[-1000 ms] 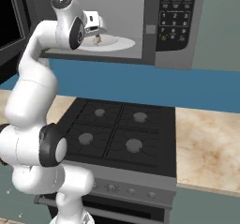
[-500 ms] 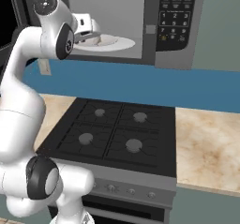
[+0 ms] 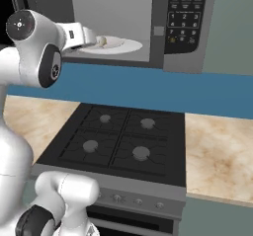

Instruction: Transport the fish from the fridge to the microwave and turn on the microwave.

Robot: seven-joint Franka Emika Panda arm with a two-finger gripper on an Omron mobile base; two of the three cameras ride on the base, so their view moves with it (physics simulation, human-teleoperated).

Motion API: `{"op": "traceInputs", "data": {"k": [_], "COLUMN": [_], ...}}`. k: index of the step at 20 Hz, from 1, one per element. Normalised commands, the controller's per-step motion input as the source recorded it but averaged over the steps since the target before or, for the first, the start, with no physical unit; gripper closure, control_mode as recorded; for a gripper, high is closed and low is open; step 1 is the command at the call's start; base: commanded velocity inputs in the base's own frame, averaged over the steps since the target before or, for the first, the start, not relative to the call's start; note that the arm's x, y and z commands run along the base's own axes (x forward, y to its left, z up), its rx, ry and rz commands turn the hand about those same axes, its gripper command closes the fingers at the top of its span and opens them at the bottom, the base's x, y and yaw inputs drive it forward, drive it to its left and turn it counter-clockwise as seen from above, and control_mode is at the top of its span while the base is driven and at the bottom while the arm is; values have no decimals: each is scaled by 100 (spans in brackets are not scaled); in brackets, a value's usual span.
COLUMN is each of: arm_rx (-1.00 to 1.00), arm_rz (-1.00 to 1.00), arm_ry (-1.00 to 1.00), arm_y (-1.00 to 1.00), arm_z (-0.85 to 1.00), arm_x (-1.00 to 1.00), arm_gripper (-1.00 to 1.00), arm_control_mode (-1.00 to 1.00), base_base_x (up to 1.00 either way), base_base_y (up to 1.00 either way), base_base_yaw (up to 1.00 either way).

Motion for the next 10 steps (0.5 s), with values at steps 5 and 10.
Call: {"op": "traceInputs", "data": {"k": [5, 10], "arm_rx": [4, 4], "arm_rz": [0, 0], "arm_ry": [-13, -2], "arm_y": [-1, -1], "arm_z": [4, 5], "arm_x": [-82, -76], "arm_gripper": [100, 100], "arm_control_mode": [-100, -100], "base_base_x": [0, 0], "base_base_y": [0, 0], "base_base_yaw": [0, 0]}}
